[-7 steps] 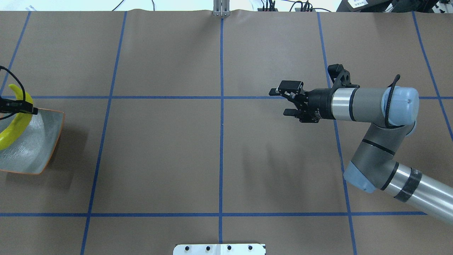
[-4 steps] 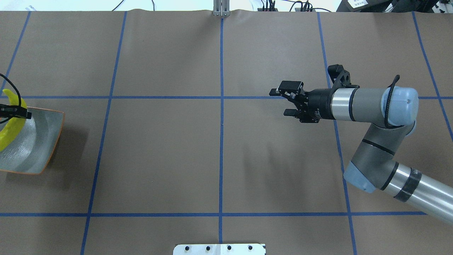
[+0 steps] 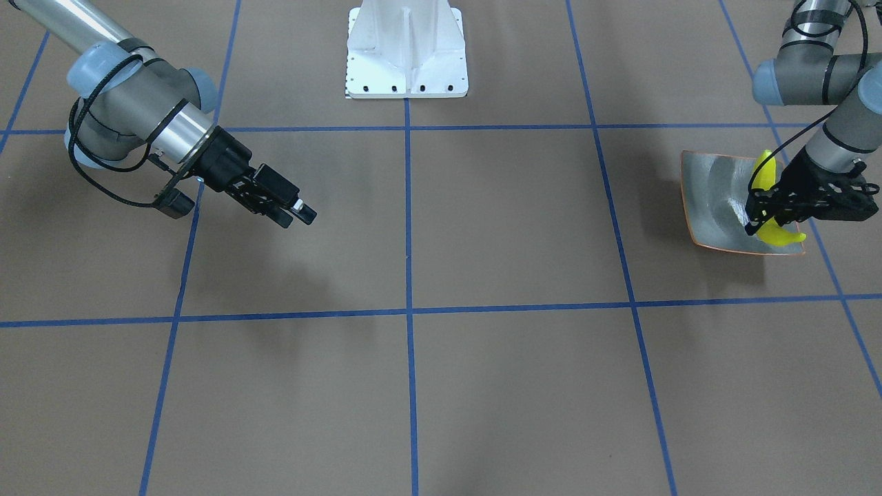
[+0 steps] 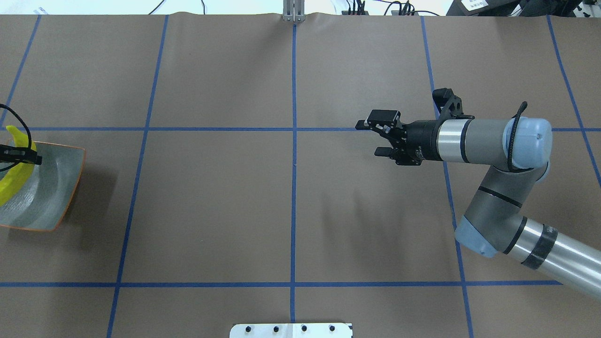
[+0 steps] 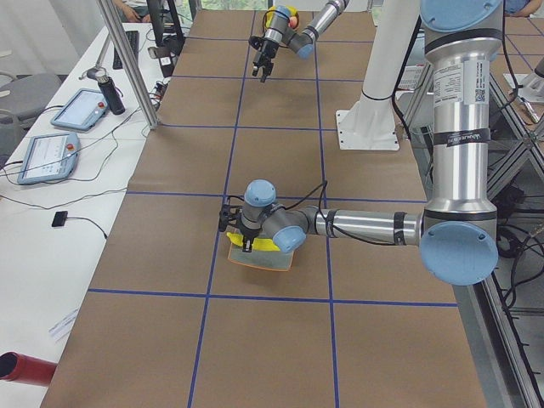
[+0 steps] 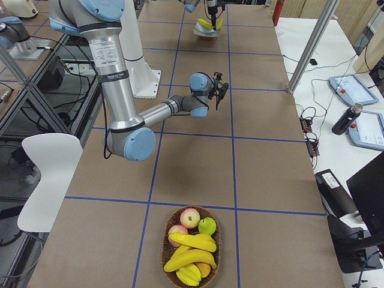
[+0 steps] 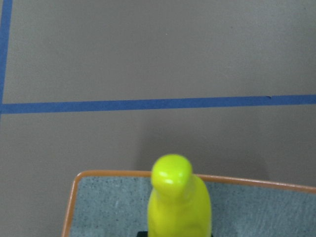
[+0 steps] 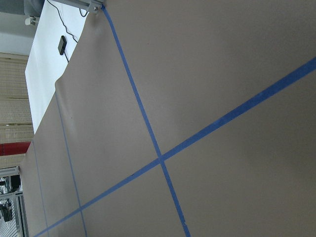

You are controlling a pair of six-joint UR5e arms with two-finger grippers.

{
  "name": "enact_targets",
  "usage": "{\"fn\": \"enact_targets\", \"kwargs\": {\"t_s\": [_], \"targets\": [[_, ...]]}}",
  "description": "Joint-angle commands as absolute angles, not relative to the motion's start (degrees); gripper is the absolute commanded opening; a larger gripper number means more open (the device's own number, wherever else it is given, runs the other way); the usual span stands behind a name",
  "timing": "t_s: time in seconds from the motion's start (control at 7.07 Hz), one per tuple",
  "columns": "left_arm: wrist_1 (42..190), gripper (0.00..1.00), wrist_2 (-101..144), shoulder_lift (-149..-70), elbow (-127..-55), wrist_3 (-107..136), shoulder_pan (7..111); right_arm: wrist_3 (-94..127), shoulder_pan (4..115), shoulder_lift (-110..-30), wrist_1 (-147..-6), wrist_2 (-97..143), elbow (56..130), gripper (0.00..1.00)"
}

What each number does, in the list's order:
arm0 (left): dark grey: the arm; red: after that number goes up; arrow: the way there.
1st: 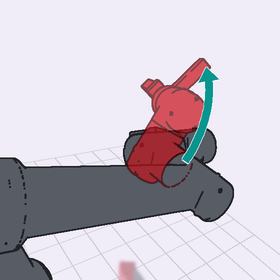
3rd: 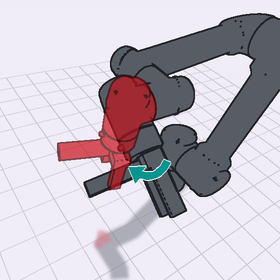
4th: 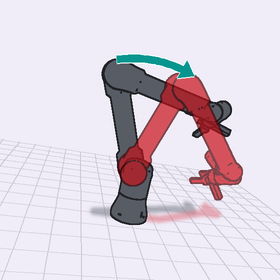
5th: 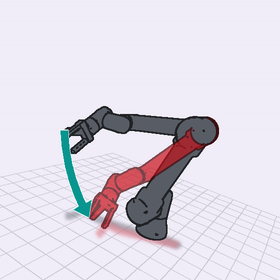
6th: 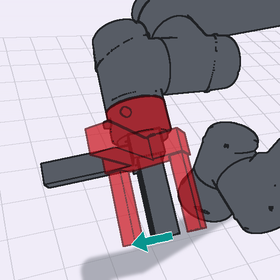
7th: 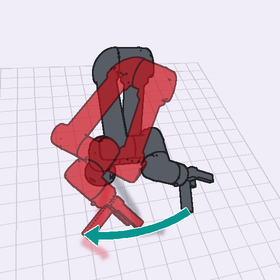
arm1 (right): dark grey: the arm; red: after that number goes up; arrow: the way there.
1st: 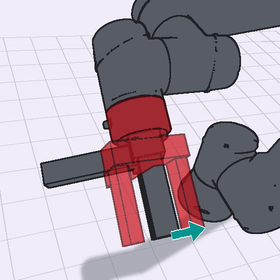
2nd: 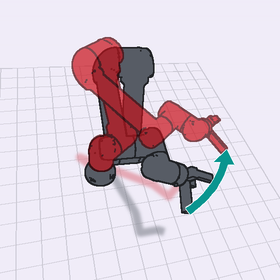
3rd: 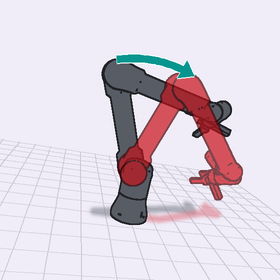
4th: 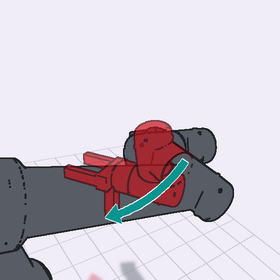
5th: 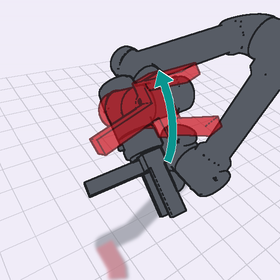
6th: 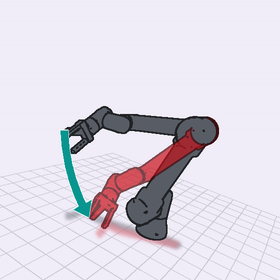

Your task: Transfer all bananas from basket to plate

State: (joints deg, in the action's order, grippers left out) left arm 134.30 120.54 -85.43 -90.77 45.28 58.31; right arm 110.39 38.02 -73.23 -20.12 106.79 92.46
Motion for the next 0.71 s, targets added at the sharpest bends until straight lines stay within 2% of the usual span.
{"fn": "enact_targets", "kwargs": {"t_s": [0.0,0.14,0.28,0.42,0.57], "targets": [[134.3,0.0,120.5,-85.43,-90.7,45.35,56.95,110.39,37.88,-73.3,-20.13,106.79,92.37,1.0],[134.3,0.0,120.5,-85.43,-90.7,45.35,56.78,110.39,37.88,-73.3,-20.13,106.7,92.37,1.0],[134.3,0.08,120.5,-85.34,-90.62,45.18,56.78,110.39,37.88,-73.3,-20.13,106.7,92.37,1.0],[134.3,0.63,120.5,-85.34,-90.53,45.18,56.78,110.39,37.88,-73.3,-20.13,106.7,92.46,1.0],[134.38,0.86,120.59,-85.34,-90.61,45.09,56.78,110.39,37.88,-73.21,-20.13,106.7,92.37,1.0]]}}
